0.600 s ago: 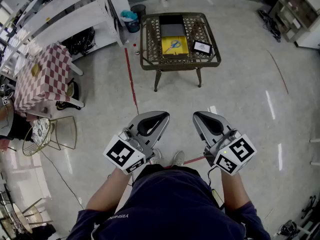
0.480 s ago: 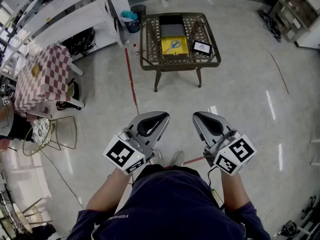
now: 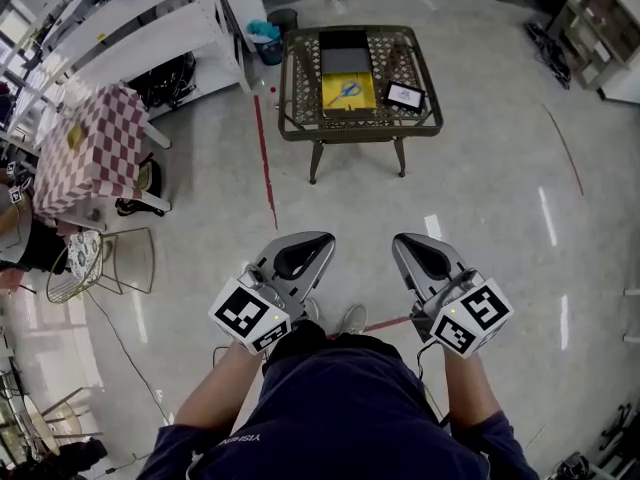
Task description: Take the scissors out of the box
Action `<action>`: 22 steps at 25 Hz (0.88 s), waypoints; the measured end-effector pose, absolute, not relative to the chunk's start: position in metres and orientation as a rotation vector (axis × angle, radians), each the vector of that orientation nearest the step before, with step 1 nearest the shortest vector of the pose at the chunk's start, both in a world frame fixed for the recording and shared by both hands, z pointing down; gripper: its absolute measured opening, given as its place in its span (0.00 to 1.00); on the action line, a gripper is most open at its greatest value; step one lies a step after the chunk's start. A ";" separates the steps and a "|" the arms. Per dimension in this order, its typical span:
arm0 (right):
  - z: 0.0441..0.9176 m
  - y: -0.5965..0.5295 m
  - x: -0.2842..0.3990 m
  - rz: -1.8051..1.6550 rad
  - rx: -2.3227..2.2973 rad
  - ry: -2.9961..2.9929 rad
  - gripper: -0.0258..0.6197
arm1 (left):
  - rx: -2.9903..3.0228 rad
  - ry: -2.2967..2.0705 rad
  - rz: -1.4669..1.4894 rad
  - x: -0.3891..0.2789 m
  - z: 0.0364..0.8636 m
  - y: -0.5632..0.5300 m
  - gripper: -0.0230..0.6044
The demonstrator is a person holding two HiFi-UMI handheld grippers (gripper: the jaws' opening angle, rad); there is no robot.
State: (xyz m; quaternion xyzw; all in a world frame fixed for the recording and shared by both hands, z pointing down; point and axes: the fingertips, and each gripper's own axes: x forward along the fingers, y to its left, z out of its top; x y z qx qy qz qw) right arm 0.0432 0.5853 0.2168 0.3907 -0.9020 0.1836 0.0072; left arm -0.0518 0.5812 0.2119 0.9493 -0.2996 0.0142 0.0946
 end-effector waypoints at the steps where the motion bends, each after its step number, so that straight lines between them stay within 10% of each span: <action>1: 0.218 0.584 0.045 0.574 1.215 -2.819 0.06 | 2.812 -0.891 0.041 -0.050 0.213 0.581 0.08; 22: 0.230 0.491 0.044 0.594 1.205 -2.789 0.06 | 2.789 -0.885 0.022 -0.050 0.227 0.485 0.08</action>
